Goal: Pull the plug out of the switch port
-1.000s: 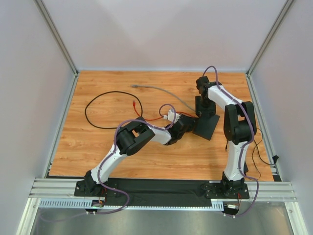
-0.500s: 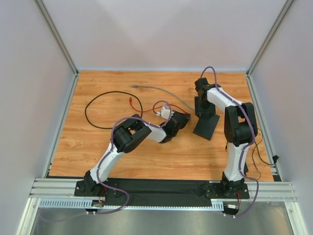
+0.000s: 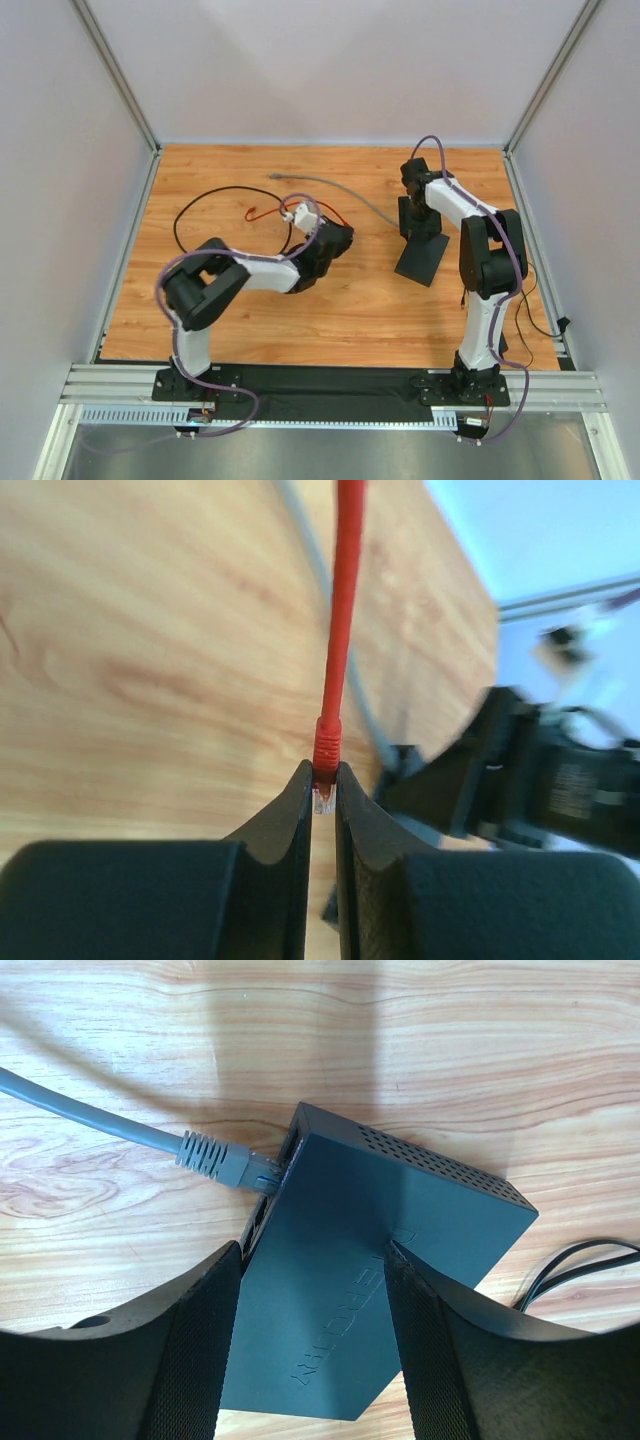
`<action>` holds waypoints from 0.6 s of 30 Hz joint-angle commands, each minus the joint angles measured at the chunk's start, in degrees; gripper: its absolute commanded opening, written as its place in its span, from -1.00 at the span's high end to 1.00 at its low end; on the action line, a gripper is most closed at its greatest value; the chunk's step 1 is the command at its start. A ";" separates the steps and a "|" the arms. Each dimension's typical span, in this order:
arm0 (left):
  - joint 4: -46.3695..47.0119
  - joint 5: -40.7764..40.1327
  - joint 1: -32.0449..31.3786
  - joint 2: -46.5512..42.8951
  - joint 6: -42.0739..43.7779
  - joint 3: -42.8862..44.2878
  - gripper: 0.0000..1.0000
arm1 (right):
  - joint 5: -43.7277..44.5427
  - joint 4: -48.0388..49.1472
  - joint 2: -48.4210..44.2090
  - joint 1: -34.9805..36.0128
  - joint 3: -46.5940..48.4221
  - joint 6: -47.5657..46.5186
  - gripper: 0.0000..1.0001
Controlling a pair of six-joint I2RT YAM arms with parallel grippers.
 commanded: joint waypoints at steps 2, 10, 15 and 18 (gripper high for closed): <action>-7.24 10.74 9.92 -12.94 6.72 -6.55 1.00 | -4.01 -0.06 1.35 -0.49 0.19 0.18 -0.21; 7.51 27.63 21.56 -12.88 -1.28 -19.93 1.00 | -6.12 -1.37 -1.46 -0.41 1.33 0.88 -0.22; 8.58 29.57 24.46 -10.59 -4.61 -21.94 1.00 | -6.30 -1.55 -2.60 -0.41 0.98 1.06 -0.22; 7.70 30.28 24.64 -9.89 -5.23 -21.34 0.92 | -6.47 -1.46 -2.61 -0.49 0.89 1.06 -0.22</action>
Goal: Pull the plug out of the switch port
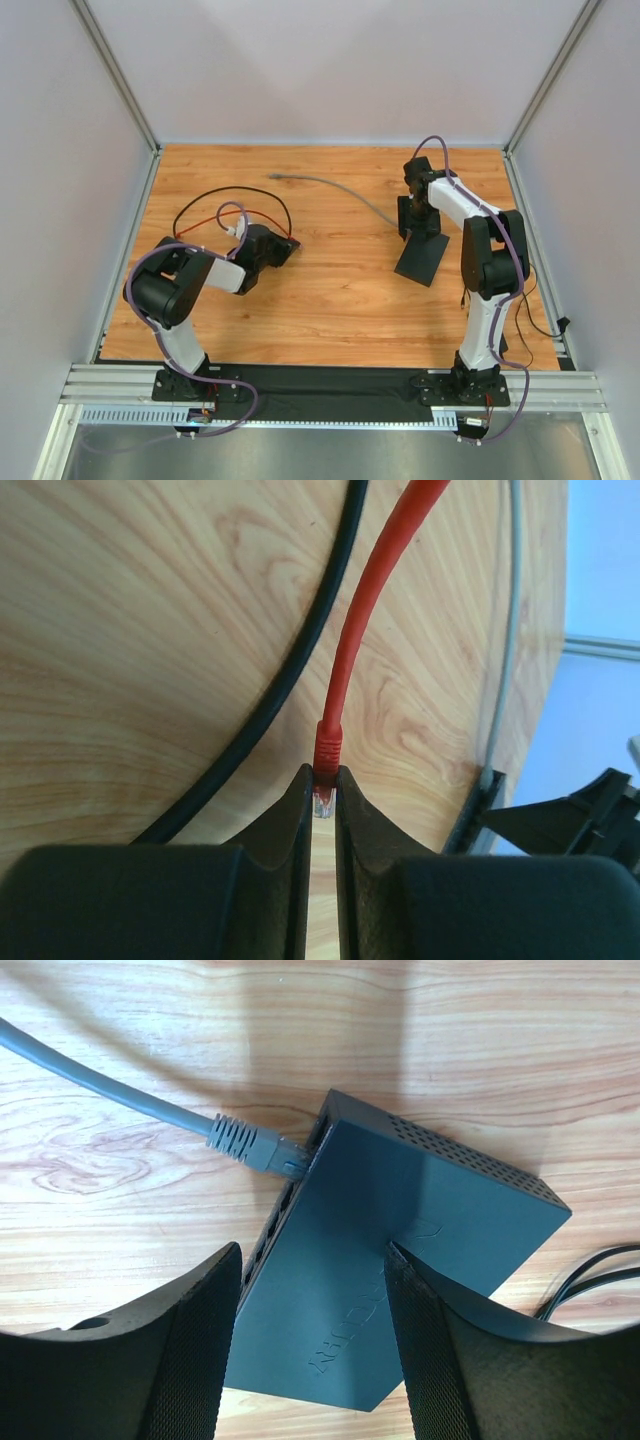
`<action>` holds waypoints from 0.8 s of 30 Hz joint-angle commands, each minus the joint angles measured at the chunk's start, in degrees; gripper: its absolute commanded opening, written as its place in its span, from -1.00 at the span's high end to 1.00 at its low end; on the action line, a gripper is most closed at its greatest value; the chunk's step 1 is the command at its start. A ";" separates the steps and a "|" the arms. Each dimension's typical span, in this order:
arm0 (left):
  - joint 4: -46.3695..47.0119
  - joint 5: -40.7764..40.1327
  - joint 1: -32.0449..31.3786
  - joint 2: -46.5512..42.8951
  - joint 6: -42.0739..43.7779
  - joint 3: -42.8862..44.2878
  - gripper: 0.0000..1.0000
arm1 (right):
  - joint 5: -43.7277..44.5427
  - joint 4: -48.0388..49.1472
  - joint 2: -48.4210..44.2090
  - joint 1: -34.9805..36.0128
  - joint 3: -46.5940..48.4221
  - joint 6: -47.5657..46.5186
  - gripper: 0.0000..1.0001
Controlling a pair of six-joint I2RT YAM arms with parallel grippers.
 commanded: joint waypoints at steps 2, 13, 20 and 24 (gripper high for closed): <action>4.58 3.33 0.60 0.13 -2.26 1.14 0.55 | -2.04 -0.72 -1.84 0.12 0.39 0.93 -0.22; -35.32 -22.90 -11.34 -14.45 12.67 18.62 -0.98 | -0.37 -1.33 -5.35 -0.14 -0.93 0.66 -0.22; -23.67 -19.01 -18.03 -7.90 20.06 25.48 -0.57 | 0.07 -0.99 -8.52 -3.13 -1.20 2.25 -0.23; -9.69 -7.78 -18.48 1.78 17.70 29.16 -0.32 | -3.17 1.12 -9.14 -4.71 -1.11 3.57 -0.23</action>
